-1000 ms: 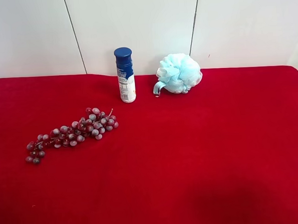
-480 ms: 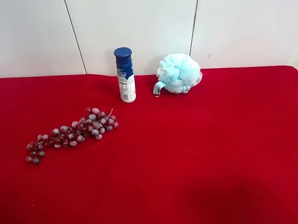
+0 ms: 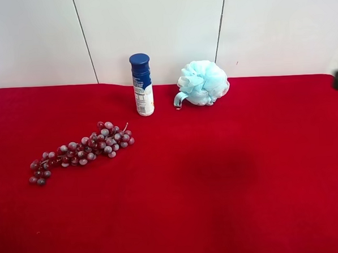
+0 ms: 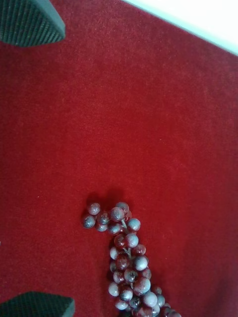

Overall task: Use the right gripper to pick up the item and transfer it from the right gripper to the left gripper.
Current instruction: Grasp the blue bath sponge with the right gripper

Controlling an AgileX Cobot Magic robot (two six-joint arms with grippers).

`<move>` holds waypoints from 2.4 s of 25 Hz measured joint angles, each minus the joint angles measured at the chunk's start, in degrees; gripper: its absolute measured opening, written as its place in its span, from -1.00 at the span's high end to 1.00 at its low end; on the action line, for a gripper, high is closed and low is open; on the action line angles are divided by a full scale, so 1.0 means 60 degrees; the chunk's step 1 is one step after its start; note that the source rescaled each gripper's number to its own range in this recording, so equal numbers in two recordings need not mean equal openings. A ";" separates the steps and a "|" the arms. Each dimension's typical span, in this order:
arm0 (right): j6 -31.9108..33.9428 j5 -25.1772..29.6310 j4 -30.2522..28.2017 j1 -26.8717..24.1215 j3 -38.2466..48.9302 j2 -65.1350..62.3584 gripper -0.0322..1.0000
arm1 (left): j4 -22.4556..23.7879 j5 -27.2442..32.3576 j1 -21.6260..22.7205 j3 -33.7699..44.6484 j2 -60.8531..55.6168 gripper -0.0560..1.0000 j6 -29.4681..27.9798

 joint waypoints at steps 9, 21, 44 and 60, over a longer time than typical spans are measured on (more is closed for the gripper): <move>0.0000 -0.4650 0.0002 0.0000 -0.0009 0.4910 -1.00 | 0.0000 0.0000 0.0000 0.0000 0.0000 -1.00 0.0000; -0.0010 -0.6887 -0.0273 0.0749 -0.2200 0.9694 -1.00 | 0.0000 0.0000 0.0000 0.0000 0.0000 -1.00 0.0000; -0.0001 -0.6540 -0.0488 0.0851 -0.6809 1.4531 -1.00 | 0.0000 0.0000 0.0000 0.0000 0.0000 -1.00 0.0003; -0.0001 -0.6904 -0.0467 0.0881 -0.7192 1.4996 0.80 | 0.0000 0.0000 0.0000 0.0000 0.0000 -1.00 0.0013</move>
